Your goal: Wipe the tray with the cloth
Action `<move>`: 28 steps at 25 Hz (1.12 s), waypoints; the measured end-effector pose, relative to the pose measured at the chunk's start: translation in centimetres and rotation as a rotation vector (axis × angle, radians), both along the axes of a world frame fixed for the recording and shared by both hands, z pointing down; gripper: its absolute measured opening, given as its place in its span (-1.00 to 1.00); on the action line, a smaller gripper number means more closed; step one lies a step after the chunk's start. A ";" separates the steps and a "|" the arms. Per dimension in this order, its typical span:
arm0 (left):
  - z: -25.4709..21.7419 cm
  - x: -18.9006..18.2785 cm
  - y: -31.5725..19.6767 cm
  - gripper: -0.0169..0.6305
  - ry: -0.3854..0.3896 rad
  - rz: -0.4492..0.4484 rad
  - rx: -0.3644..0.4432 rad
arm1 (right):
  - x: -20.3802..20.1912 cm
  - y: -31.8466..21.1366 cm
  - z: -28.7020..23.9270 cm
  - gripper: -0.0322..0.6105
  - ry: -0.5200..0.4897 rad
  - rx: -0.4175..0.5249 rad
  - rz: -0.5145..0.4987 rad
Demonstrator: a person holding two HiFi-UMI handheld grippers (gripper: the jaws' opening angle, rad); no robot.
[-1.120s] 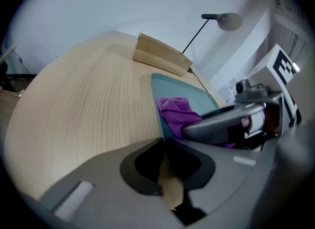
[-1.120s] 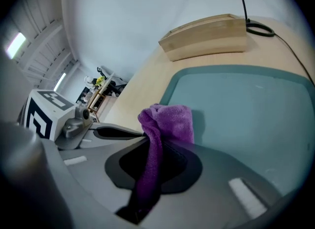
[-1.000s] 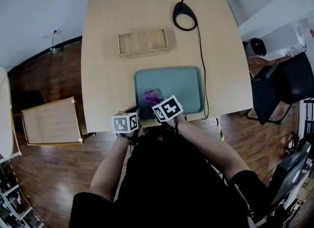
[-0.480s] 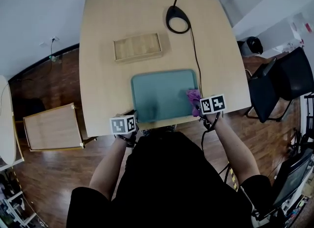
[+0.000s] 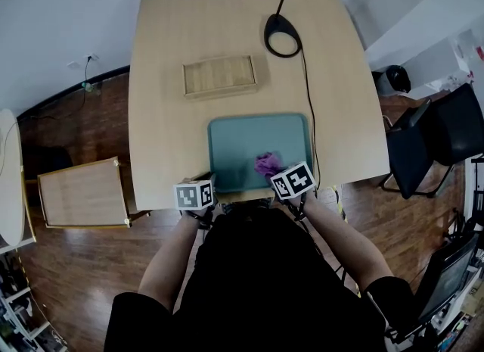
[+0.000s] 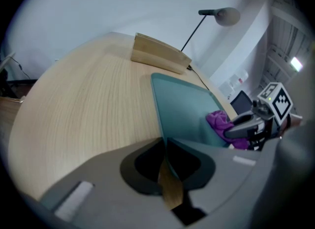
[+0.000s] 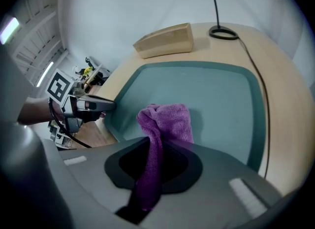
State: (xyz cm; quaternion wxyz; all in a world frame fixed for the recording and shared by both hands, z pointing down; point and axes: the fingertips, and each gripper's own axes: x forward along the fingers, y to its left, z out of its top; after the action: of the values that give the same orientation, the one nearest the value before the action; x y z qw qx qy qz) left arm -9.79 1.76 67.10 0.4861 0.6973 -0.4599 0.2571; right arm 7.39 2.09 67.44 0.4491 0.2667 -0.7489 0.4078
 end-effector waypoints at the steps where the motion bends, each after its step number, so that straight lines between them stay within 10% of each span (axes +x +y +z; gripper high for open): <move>1: 0.0 0.0 0.0 -0.79 0.000 0.000 0.002 | -1.3 0.3 0.0 -0.74 -0.006 -0.006 -0.033; 13: -0.1 0.0 -0.2 -0.81 0.009 -0.018 0.018 | -13.7 2.8 -0.1 -0.74 -0.032 -0.017 -0.339; 21: 0.0 0.1 0.0 -0.79 0.001 0.001 0.021 | -11.7 1.5 -0.6 -0.74 -0.049 0.029 -0.324; 28: 0.1 0.6 0.1 -0.78 -0.028 0.039 0.028 | -8.9 -6.5 -2.2 -0.74 0.123 0.273 -0.441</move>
State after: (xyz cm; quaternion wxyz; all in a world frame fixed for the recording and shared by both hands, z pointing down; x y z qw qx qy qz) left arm -9.23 1.86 67.18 0.4649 0.7091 -0.4563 0.2698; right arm -1.50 -4.43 65.23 0.5316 0.1795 -0.8084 0.1781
